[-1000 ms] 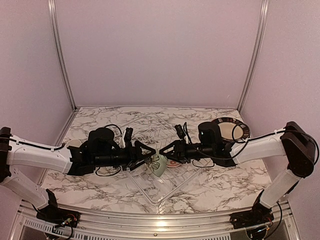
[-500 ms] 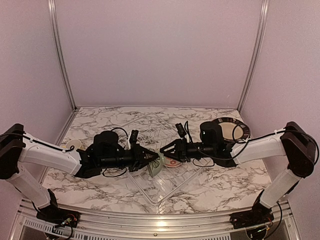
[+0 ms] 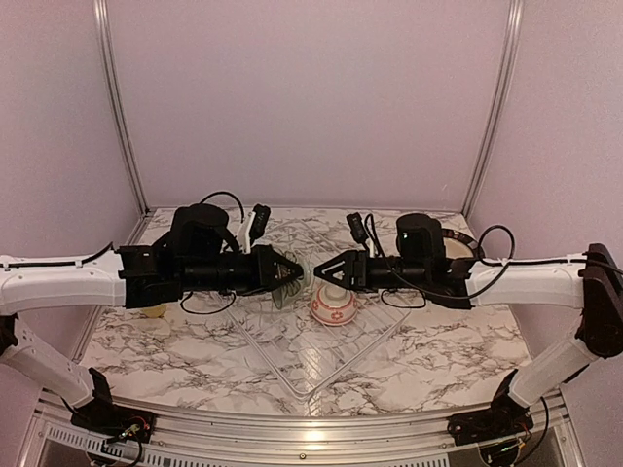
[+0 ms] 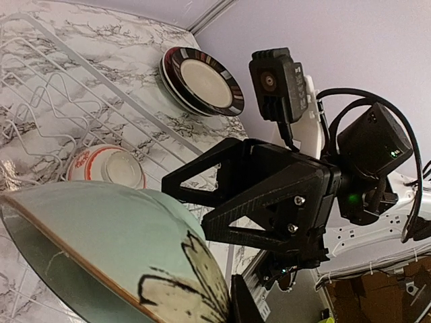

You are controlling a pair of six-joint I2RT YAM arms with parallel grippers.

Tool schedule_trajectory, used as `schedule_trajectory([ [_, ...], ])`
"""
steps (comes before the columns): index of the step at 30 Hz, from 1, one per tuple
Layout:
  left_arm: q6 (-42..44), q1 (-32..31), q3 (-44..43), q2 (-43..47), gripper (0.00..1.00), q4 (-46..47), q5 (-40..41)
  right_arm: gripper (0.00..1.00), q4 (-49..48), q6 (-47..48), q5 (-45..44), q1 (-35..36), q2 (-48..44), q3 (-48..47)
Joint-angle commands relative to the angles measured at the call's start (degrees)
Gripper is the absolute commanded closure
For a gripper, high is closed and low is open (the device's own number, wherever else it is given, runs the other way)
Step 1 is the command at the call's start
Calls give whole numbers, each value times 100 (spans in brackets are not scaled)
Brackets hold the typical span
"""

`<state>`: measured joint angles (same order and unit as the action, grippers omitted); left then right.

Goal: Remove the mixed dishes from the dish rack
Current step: Pass from the right arm to the left, then place the bowl at the corner of the board.

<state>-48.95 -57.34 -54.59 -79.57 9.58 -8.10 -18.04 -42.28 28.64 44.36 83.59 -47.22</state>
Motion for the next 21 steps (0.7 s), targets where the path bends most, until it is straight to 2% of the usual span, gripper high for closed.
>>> schedule_trajectory([
  [1,1255,-14,-681,602,100,-1700,947,42,866,645,-475,8,-97,-347],
  [6,1668,-13,-1102,979,100,-3440,1896,37,1301,1035,-811,14,-74,-490],
  [11,1585,-12,-1158,1378,100,-5116,2668,34,1692,1334,-1069,46,61,-685],
  [17,824,-5,-571,2018,100,-6136,2881,33,1786,1486,-1171,68,178,-782],
  [21,293,3,-24,2113,99,-6205,2819,33,1787,1570,-1247,84,272,-857],
])
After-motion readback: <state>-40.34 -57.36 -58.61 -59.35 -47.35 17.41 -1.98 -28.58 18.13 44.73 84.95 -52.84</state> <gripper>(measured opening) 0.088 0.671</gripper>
